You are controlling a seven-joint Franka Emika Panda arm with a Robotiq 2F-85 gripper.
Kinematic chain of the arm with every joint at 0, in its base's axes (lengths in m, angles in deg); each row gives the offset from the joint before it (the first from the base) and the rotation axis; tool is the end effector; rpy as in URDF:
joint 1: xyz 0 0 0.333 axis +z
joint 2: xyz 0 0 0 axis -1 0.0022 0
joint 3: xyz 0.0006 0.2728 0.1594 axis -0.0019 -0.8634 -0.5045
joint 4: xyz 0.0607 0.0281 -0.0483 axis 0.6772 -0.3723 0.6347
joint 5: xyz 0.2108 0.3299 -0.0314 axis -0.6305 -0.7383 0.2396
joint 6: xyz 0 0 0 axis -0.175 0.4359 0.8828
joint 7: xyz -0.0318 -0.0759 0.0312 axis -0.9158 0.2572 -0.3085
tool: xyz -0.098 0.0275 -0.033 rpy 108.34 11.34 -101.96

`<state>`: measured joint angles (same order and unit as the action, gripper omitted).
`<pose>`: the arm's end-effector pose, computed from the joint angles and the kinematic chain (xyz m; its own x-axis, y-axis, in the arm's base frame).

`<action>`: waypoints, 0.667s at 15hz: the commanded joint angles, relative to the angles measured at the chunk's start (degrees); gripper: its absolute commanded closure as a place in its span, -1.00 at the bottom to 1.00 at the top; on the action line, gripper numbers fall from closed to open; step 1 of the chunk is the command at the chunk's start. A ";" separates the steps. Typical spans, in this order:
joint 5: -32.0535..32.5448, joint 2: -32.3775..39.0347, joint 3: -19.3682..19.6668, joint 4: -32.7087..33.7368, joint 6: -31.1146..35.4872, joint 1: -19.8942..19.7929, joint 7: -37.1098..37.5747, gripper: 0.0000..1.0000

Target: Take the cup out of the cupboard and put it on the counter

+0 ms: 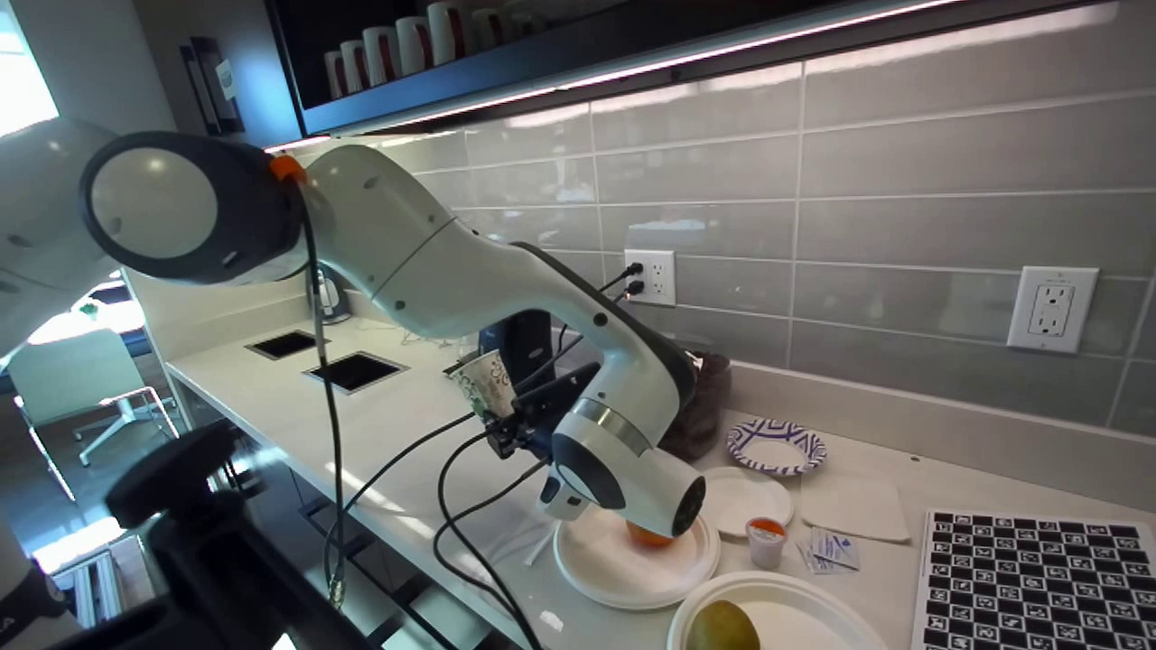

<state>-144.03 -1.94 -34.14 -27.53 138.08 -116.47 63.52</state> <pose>0.5374 -0.2601 0.0990 -0.0143 -0.0301 -0.9994 -0.9968 0.0792 0.0119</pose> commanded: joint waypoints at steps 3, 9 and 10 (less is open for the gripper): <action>-0.96 0.47 0.93 0.30 -0.21 0.60 0.97 -0.17; -2.71 5.33 -0.18 3.27 -1.06 -0.40 3.50 0.33; -2.77 6.28 -0.27 3.70 -1.30 -0.49 3.75 0.33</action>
<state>-144.94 0.07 -34.11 -27.41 138.44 -116.42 65.12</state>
